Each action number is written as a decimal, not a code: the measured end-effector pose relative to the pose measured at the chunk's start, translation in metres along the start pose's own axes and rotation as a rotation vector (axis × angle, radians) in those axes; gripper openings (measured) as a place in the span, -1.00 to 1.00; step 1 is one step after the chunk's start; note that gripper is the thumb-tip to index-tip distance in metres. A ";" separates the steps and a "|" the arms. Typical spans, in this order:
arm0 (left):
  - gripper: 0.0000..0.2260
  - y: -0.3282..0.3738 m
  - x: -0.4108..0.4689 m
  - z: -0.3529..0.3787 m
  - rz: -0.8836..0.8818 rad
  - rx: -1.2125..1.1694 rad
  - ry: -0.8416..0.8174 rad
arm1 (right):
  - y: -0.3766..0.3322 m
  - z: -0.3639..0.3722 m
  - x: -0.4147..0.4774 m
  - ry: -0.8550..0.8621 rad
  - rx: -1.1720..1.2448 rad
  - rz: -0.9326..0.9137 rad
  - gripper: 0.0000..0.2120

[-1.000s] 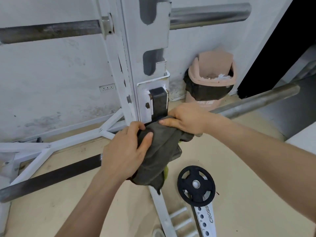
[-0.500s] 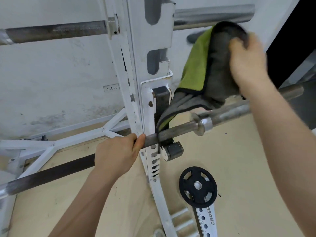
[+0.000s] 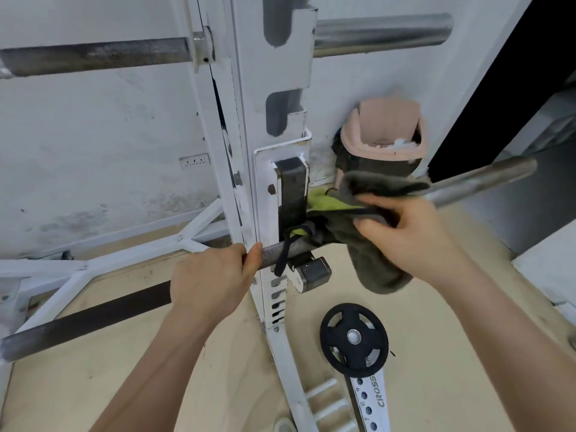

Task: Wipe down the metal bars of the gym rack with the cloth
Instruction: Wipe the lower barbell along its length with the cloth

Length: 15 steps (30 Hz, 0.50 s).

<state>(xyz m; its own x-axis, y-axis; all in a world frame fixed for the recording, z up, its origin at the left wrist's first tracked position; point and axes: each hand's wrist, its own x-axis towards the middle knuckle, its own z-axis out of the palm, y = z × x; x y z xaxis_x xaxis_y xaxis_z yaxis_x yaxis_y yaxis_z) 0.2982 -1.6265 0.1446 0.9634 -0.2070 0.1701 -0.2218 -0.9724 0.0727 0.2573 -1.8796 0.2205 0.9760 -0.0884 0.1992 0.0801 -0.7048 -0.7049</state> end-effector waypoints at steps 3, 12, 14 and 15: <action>-0.51 0.000 0.000 -0.001 0.010 0.004 0.018 | -0.007 0.030 0.029 0.050 -0.129 0.033 -0.62; -0.64 -0.002 0.006 0.001 0.053 0.052 -0.043 | 0.005 0.024 -0.028 -0.118 -0.131 0.118 -0.86; -0.59 -0.004 0.015 -0.007 0.046 0.000 -0.153 | -0.002 0.018 -0.018 0.150 -0.047 0.113 -0.98; -0.59 -0.005 0.018 -0.009 0.045 -0.029 -0.221 | -0.010 0.019 -0.009 0.261 -0.053 0.083 -0.90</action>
<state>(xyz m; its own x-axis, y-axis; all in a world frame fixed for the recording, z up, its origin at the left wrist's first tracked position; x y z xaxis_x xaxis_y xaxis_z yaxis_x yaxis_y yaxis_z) 0.3146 -1.6247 0.1566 0.9612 -0.2722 -0.0450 -0.2668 -0.9587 0.0985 0.2518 -1.8586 0.2134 0.8928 -0.3213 0.3157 -0.0157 -0.7225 -0.6911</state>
